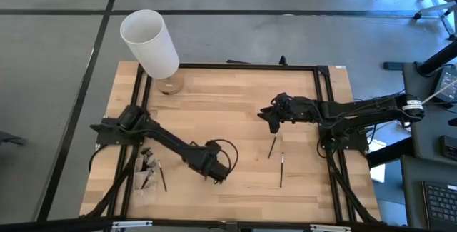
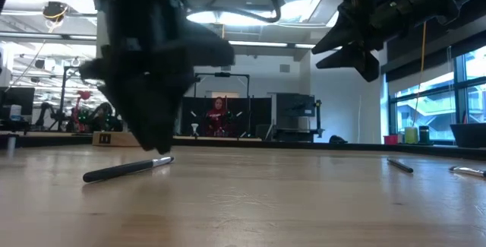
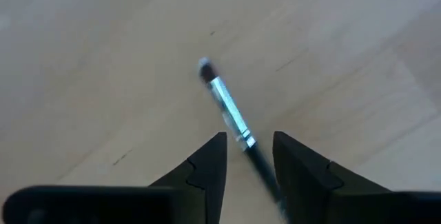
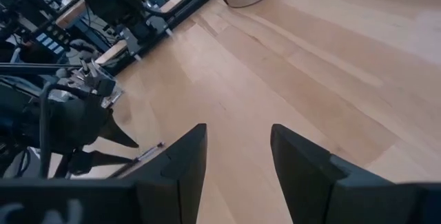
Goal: Pick & Place Makeup Supplies
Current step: Put the makeup brush into the transparent organizer
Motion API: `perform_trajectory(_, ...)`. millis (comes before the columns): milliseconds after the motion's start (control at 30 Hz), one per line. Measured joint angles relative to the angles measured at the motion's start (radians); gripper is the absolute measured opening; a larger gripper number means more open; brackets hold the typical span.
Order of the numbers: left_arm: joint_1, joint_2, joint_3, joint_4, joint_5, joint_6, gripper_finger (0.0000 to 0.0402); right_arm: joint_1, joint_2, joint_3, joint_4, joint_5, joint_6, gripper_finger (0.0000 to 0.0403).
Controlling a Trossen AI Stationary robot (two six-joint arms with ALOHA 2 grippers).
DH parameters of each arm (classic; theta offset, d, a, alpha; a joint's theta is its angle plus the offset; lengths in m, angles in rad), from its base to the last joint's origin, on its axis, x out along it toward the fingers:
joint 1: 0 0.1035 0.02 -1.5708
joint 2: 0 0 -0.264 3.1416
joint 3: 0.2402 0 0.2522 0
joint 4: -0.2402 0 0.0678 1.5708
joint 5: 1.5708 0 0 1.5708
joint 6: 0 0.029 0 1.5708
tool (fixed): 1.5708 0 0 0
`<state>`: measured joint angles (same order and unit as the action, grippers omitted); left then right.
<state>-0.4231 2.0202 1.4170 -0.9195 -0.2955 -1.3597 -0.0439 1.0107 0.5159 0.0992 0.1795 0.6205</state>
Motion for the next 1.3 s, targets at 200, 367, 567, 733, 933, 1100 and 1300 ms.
perform_trajectory(200,0.015,0.019,0.0,0.034,-0.011,0.039,0.0127,0.0,0.0,0.0,-0.007,0.0,0.0,0.0162)
perform_trajectory(367,0.019,0.054,0.003,0.012,0.01,0.038,0.0114,0.0,0.0,0.0,-0.008,-0.008,0.004,0.0162)
perform_trajectory(567,0.019,0.079,0.005,0.004,0.018,0.059,0.0086,0.0,0.0,0.0,-0.007,-0.008,0.005,0.0162)
perform_trajectory(733,0.016,0.078,0.005,0.007,0.009,0.111,0.0055,0.0,-0.008,0.0,-0.011,-0.036,0.0,0.0162)
perform_trajectory(933,0.018,0.079,0.002,0.028,-0.071,0.169,0.0027,0.03,-0.106,0.073,-0.155,-0.094,-0.001,0.0162)
perform_trajectory(1100,0.048,0.079,0.0,0.087,-0.08,0.327,0.0028,0.115,-0.158,0.087,-0.215,0.057,-0.001,0.0162)
perform_trajectory(1300,0.078,0.078,0.0,0.108,-0.076,0.499,0.0027,0.161,-0.184,0.103,-0.272,0.207,0.004,0.0162)
